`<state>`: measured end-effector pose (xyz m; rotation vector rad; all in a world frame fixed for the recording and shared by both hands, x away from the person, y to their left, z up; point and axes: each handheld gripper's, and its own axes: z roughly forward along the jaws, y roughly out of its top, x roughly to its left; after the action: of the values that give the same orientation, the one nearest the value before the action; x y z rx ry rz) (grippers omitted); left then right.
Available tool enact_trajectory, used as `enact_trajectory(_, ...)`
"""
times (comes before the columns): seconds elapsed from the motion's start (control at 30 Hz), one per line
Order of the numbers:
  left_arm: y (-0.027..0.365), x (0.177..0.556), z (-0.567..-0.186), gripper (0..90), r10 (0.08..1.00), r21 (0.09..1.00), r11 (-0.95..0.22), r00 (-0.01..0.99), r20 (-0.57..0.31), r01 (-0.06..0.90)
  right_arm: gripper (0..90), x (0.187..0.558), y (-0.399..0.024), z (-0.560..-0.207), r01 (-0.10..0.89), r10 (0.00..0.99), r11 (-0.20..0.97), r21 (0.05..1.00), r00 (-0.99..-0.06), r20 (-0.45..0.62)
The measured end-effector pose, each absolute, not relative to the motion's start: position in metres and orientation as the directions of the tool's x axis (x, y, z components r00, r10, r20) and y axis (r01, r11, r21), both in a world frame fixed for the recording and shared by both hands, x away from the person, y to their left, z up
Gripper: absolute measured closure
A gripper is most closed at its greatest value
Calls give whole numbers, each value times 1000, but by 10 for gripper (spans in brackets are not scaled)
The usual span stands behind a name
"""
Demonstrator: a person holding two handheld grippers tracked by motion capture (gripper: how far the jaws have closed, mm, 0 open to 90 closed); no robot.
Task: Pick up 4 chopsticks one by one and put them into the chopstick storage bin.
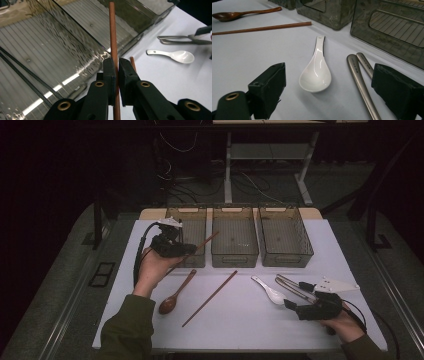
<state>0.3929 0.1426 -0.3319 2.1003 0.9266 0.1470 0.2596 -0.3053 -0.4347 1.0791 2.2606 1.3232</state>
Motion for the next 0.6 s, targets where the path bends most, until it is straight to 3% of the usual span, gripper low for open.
enact_trajectory(0.6, 149, 443, -340, 838, 735, 722, -358, 656, -173, 592, 122, 259, -306, -435, 452, 736, 290, 844, -669, 105)
